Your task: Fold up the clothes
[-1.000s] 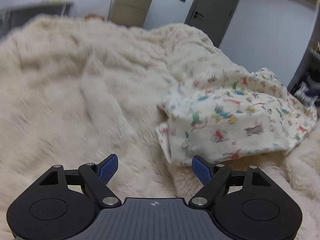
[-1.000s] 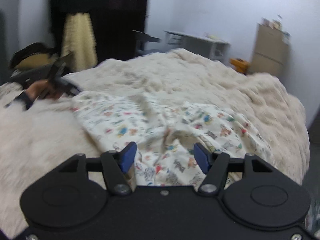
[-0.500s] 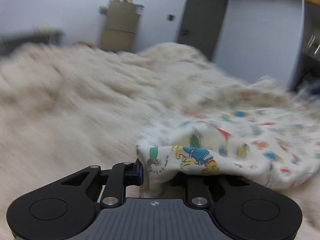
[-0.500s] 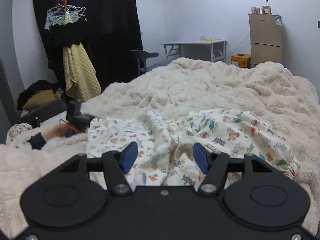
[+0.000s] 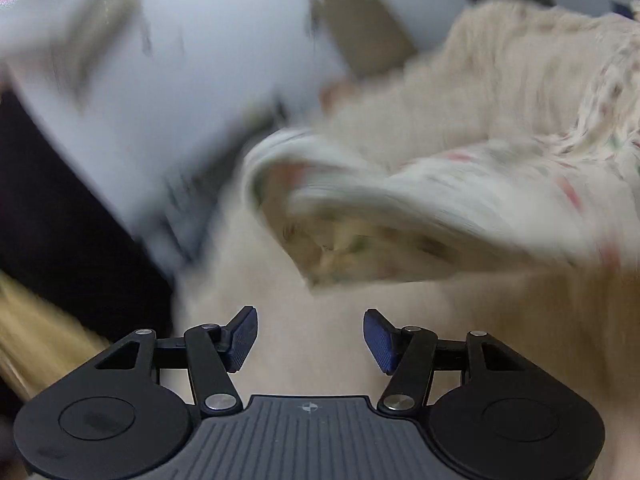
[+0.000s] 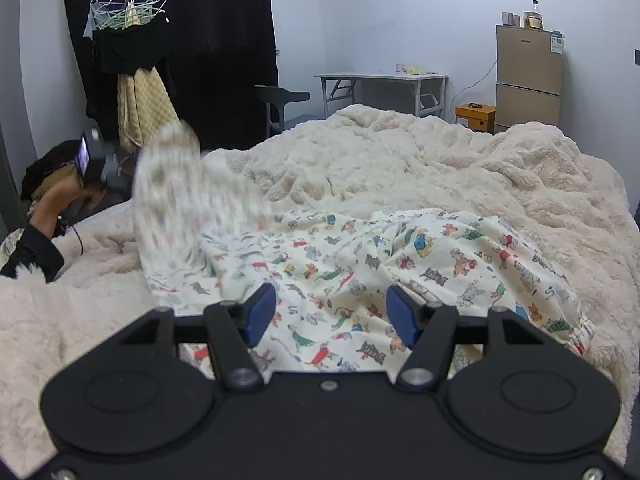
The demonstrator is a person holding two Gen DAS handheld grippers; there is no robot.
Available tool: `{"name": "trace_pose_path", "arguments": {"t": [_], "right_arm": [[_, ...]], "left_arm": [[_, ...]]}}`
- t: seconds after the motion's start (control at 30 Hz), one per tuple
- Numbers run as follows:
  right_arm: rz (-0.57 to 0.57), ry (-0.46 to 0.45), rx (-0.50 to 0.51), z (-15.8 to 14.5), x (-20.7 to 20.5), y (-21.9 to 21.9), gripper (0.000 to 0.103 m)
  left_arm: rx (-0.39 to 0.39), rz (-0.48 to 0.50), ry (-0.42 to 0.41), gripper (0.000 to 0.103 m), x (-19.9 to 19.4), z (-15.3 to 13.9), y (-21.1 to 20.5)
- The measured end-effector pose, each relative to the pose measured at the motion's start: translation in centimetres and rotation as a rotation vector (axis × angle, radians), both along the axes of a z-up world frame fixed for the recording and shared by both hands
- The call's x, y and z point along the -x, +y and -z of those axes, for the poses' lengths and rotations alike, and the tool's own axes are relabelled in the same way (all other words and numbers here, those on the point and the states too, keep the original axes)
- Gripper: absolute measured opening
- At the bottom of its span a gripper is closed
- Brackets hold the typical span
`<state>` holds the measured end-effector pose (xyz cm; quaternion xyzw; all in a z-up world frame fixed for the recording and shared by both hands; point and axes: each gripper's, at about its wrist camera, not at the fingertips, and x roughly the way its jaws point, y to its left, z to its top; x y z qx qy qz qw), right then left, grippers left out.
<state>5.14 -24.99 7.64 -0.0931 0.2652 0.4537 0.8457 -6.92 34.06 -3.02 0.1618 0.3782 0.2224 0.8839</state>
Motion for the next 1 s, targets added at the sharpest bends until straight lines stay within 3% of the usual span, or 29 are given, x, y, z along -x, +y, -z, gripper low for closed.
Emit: {"name": "trace_pose_path", "arguments": {"t": [0.1, 0.13, 0.2, 0.23, 0.27, 0.33, 0.43, 0.47, 0.5, 0.53, 0.57, 0.63, 0.7, 0.8, 0.83, 0.87, 0.9, 0.93, 1.0], "right_arm": [[0.006, 0.001, 0.003, 0.0, 0.0, 0.1, 0.06], [0.007, 0.002, 0.005, 0.0, -0.1, 0.2, 0.06], [0.01, 0.003, 0.007, 0.0, -0.1, 0.3, 0.06], [0.011, 0.004, 0.009, 0.0, -0.2, 0.3, 0.06], [0.011, 0.003, 0.011, 0.0, -0.2, 0.4, 0.06], [0.01, 0.0, 0.012, 0.0, 0.0, 0.4, 0.06], [0.01, -0.004, 0.013, -0.1, 0.1, 0.4, 0.06], [0.012, -0.006, 0.014, -0.1, 0.1, 0.4, 0.06], [0.015, -0.006, 0.013, -0.1, 0.1, 0.3, 0.06], [0.018, -0.006, 0.012, -0.1, 0.0, 0.3, 0.06], [0.022, -0.005, 0.011, -0.2, 0.0, 0.2, 0.06], [0.027, -0.004, 0.01, -0.1, -0.1, 0.2, 0.06], [0.029, -0.003, 0.01, -0.1, -0.1, 0.1, 0.06], [0.033, -0.001, 0.009, 0.0, -0.3, 0.1, 0.06], [0.033, 0.0, 0.011, 0.0, -0.4, 0.1, 0.06], [0.033, -0.001, 0.013, 0.1, -0.4, 0.2, 0.06], [0.033, -0.001, 0.014, 0.1, -0.4, 0.3, 0.06], [0.033, -0.002, 0.015, 0.1, -0.4, 0.3, 0.06], [0.033, -0.003, 0.013, 0.0, -0.4, 0.3, 0.06]], "left_arm": [[0.275, -0.166, 0.023, 0.054, 1.3, 3.7, 5.1], [0.363, -0.21, -0.024, 0.054, 1.9, 4.3, 6.5], [0.593, -0.26, -0.222, 0.059, 3.2, 4.3, 9.0], [0.698, -0.255, -0.306, 0.066, 3.6, 4.4, 9.7], [0.776, -0.249, -0.365, 0.069, 3.8, 4.5, 10.2], [0.836, -0.213, -0.38, 0.069, 3.1, 4.5, 10.6], [0.841, -0.134, -0.229, 0.067, -0.7, 6.3, 9.2], [0.833, -0.124, -0.192, 0.061, -1.5, 7.1, 8.9], [0.825, -0.121, -0.166, 0.052, -2.1, 7.8, 8.8], [0.814, -0.126, -0.153, 0.025, -2.2, 8.2, 8.8], [0.808, -0.13, -0.159, 0.012, -2.0, 8.4, 8.8], [0.813, -0.137, -0.231, 0.01, -1.0, 8.2, 9.1], [0.814, -0.182, -0.349, 0.009, 1.5, 6.5, 10.1], [0.751, -0.215, -0.312, 0.012, 3.2, 4.4, 10.8], [0.73, -0.217, -0.271, 0.021, 3.1, 4.2, 10.7], [0.683, -0.22, -0.191, 0.039, 2.7, 4.0, 10.3], [0.651, -0.222, -0.146, 0.045, 2.4, 3.9, 10.1], [0.656, -0.223, -0.156, 0.054, 2.5, 3.8, 10.2], [0.713, -0.226, -0.217, 0.054, 2.4, 3.6, 10.7]]}}
